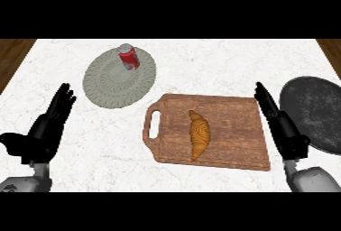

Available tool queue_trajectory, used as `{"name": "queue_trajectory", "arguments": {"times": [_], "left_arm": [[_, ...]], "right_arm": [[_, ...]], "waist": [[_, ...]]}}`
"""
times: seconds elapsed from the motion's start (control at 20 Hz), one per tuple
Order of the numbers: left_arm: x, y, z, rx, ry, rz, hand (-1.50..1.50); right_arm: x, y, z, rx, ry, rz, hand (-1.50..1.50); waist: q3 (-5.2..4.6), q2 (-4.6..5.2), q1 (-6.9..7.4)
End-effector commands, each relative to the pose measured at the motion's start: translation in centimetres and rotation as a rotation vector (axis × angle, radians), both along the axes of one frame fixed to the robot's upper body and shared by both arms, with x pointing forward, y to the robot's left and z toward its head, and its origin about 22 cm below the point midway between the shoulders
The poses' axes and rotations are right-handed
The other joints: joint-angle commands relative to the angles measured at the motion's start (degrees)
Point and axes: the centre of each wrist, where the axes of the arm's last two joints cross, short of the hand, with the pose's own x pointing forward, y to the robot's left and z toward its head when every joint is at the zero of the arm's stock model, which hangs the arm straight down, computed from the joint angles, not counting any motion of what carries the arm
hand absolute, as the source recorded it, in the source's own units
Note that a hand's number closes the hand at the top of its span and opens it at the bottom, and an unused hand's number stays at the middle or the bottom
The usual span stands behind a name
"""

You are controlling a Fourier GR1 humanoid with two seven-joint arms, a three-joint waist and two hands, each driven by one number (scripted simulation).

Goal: Pick the croissant from the cutting board and place it in the pan

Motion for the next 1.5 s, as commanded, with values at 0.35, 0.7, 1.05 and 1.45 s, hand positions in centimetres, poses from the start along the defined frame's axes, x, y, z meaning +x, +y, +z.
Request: {"name": "queue_trajectory", "arguments": {"times": [0.35, 0.7, 1.05, 1.45], "left_arm": [[-1.2, -8.5, -1.3, -0.124, -0.063, -0.167, 0.00], [-1.8, -7.0, -2.3, -0.113, -0.068, -0.171, 0.00], [-0.9, -9.1, -2.1, -0.116, -0.087, -0.163, 0.00], [-0.7, -8.9, -1.1, -0.112, -0.065, -0.185, 0.00]], "right_arm": [[5.1, 2.5, 8.6, -0.137, -0.130, 0.126, 1.50], [2.6, -1.2, 7.8, -0.303, -0.145, 0.351, -1.50], [4.1, 0.9, 12.1, -0.497, -0.084, 0.443, -1.50], [5.8, 7.3, 13.0, -0.835, 0.072, 0.549, -1.50]], "waist": [[-2.25, 0.10, -0.62], [-2.17, 0.33, -0.58], [-2.20, 0.39, -0.31], [-2.21, 0.49, 0.67]]}}
